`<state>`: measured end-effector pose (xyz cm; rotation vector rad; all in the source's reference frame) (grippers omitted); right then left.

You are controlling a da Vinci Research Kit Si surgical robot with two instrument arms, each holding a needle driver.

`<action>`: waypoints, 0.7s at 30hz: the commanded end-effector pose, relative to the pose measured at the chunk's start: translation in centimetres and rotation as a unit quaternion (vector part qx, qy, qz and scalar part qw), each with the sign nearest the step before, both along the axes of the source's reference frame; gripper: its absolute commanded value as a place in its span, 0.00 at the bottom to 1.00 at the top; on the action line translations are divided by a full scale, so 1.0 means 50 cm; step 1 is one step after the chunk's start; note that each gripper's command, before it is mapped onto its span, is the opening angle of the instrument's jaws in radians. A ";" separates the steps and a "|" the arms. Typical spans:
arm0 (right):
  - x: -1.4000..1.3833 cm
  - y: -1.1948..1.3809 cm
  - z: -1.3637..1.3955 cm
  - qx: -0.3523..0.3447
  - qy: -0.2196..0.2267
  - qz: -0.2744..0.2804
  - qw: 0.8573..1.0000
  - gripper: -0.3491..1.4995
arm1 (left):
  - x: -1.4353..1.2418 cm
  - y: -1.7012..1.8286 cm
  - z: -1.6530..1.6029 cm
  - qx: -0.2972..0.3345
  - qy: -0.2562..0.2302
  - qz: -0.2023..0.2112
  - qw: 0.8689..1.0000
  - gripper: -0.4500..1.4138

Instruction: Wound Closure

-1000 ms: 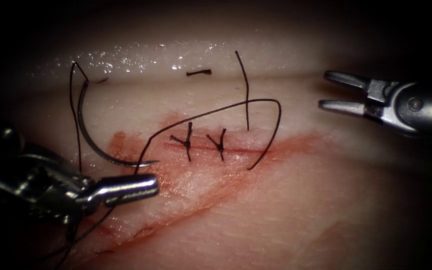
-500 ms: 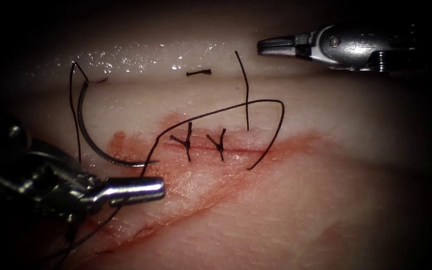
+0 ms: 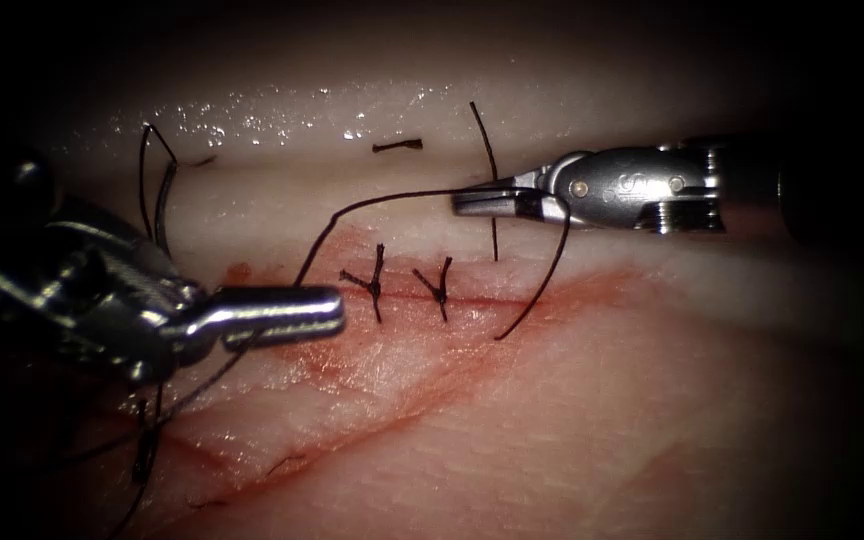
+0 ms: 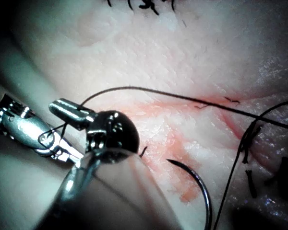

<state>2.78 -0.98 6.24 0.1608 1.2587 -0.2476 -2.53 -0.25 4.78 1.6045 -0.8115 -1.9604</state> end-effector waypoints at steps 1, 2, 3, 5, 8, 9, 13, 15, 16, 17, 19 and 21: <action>0.0028 -0.0009 -0.0002 0.001 0.002 -0.001 1.000 0.00 | -0.0016 0.0008 0.0019 -0.004 -0.003 -0.004 1.000 0.00; 0.0034 -0.0018 -0.0014 0.000 0.003 0.000 1.000 0.00 | -0.0025 0.0024 0.0035 -0.010 0.005 -0.010 1.000 0.00; 0.0034 -0.0018 -0.0014 0.000 0.003 0.000 1.000 0.00 | -0.0025 0.0024 0.0035 -0.010 0.005 -0.010 1.000 0.00; 0.0041 -0.0028 -0.0032 0.001 0.003 0.003 1.000 0.00 | -0.0038 0.0044 0.0075 -0.012 0.015 -0.020 1.000 0.00; 0.0042 -0.0032 -0.0050 0.002 0.005 0.005 1.000 0.00 | -0.0051 0.0057 0.0130 -0.018 0.038 -0.034 0.999 0.00; 0.0041 -0.0031 -0.0054 -0.001 0.007 0.006 1.000 0.00 | -0.0054 0.0059 0.0149 -0.023 0.046 -0.032 0.998 0.00; 0.0035 -0.0028 -0.0072 0.000 0.011 0.013 1.000 0.00 | -0.0062 0.0062 0.0235 -0.012 0.084 -0.032 0.996 0.00; 0.0033 -0.0027 -0.0082 0.004 0.011 0.014 1.000 0.00 | -0.0059 0.0063 0.0280 -0.011 0.104 -0.039 0.994 0.00; 0.0033 -0.0027 -0.0086 0.008 0.010 0.015 1.000 0.00 | -0.0057 0.0064 0.0296 -0.008 0.112 -0.040 0.993 0.00; 0.0033 -0.0027 -0.0086 0.008 0.010 0.015 1.000 0.00 | -0.0057 0.0064 0.0296 -0.008 0.112 -0.040 0.993 0.00; 0.0033 -0.0030 -0.0095 0.015 0.009 0.019 1.000 0.00 | -0.0053 0.0066 0.0330 -0.002 0.121 -0.046 0.992 0.00; 0.0032 -0.0034 -0.0106 0.030 0.006 0.024 0.999 0.00 | -0.0048 0.0067 0.0368 -0.001 0.137 -0.047 0.990 0.00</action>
